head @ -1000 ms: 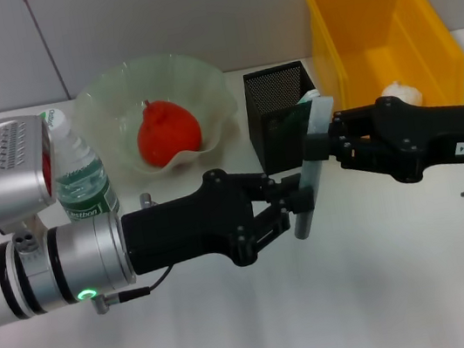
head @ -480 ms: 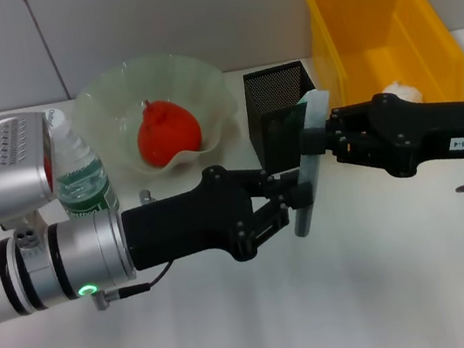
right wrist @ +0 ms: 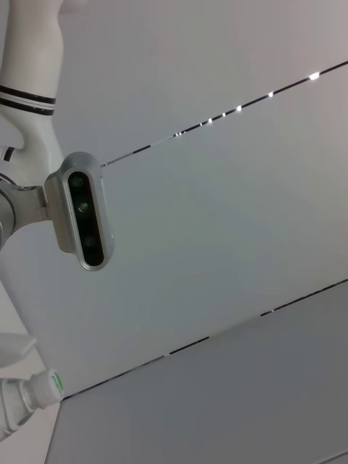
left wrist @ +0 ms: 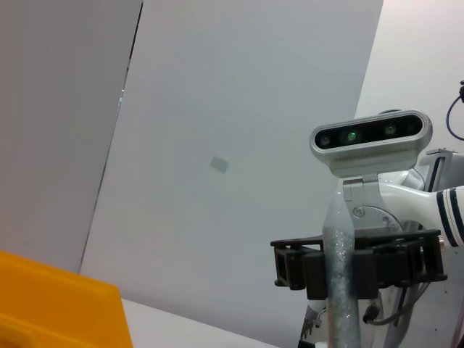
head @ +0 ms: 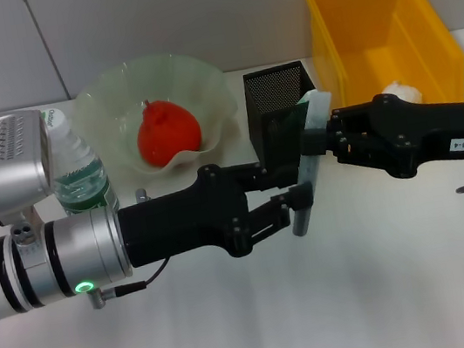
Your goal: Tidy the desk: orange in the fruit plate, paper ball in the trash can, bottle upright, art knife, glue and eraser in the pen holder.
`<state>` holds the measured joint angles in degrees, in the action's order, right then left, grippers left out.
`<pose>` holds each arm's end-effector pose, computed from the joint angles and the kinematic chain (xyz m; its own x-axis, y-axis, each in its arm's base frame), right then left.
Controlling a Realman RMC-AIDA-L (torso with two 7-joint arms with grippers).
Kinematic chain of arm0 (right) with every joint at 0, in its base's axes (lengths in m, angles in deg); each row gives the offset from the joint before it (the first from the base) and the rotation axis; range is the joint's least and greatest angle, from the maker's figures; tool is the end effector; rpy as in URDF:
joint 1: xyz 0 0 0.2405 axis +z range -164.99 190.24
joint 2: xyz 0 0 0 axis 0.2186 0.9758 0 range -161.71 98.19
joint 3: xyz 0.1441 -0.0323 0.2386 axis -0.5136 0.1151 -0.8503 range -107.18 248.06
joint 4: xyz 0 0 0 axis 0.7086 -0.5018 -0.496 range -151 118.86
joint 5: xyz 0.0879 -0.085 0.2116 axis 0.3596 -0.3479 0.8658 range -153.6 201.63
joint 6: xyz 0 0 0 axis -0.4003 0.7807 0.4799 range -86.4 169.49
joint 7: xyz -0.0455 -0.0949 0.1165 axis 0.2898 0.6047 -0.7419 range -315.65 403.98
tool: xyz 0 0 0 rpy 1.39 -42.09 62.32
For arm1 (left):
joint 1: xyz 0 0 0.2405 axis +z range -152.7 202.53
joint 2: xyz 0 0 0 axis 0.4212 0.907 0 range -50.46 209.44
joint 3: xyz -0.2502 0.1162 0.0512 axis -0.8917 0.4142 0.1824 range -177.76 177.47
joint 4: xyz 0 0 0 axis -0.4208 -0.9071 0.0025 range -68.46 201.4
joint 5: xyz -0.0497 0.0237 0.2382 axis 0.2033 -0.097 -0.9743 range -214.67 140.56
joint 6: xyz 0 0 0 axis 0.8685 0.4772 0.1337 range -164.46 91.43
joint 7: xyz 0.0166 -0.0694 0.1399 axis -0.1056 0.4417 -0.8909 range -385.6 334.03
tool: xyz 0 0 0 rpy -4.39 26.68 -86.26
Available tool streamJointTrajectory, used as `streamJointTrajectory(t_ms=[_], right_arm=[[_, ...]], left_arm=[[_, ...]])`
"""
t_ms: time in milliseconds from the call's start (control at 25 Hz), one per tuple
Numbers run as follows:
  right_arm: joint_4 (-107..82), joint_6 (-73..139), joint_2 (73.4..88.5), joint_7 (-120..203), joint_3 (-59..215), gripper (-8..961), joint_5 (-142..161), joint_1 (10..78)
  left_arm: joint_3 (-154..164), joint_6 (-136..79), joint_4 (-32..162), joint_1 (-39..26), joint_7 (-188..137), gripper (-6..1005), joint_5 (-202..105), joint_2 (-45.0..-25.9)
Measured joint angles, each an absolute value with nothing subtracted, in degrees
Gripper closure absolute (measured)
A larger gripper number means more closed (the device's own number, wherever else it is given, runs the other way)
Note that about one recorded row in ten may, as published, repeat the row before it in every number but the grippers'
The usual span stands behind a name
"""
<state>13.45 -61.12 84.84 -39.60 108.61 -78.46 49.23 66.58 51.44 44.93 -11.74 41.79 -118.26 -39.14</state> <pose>0.2346 0.3781 -0.0044 0.6120 -0.3464 -0.7110 -0.3764 -0.9182 0.1234 -0.2186 0.3697 -0.0866 0.6933 0.2359 0.6809 0.2907 -0.9562 0.0352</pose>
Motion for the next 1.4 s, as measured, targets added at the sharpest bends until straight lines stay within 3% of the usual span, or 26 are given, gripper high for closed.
streamJointTrajectory(t_ms=[40, 240, 480, 800, 1000, 1400], right_arm=[[13.45, -61.17, 84.86, -39.5, 108.6, 804, -78.37, 49.18], [13.46, -61.2, 84.87, -39.3, 108.33, 806, -78.24, 49.08], [13.72, -60.29, 84.87, -39.19, 108.07, 808, -78.18, 48.99], [17.75, -55.2, 84.37, -38.17, 104.91, 810, -77.26, 49.38], [20.01, -48.03, 84.23, -38.46, 103.06, 811, -75.05, 51.01], [19.75, -30.91, 85.13, -39.12, 106.23, 811, -73.73, 55.72]], left_arm=[[66.62, 51.42, 44.93, -11.72, 41.8, 852, -118.25, -39.14], [66.61, 51.36, 44.93, -11.52, 41.87, 611, -118.25, -39.15], [66.72, 51.36, 44.94, -11.41, 42.01, 408, -118.61, -39.03], [66.77, 48.17, 44.93, -8.31, 39.14, 184, -118.62, -39.1], [66.37, 46.05, 45.25, -5.72, 36.69, 133, -118.38, -39.1], [65.49, 44.17, 46.47, -2.95, 33.61, 134, -118.25, -39.09]])
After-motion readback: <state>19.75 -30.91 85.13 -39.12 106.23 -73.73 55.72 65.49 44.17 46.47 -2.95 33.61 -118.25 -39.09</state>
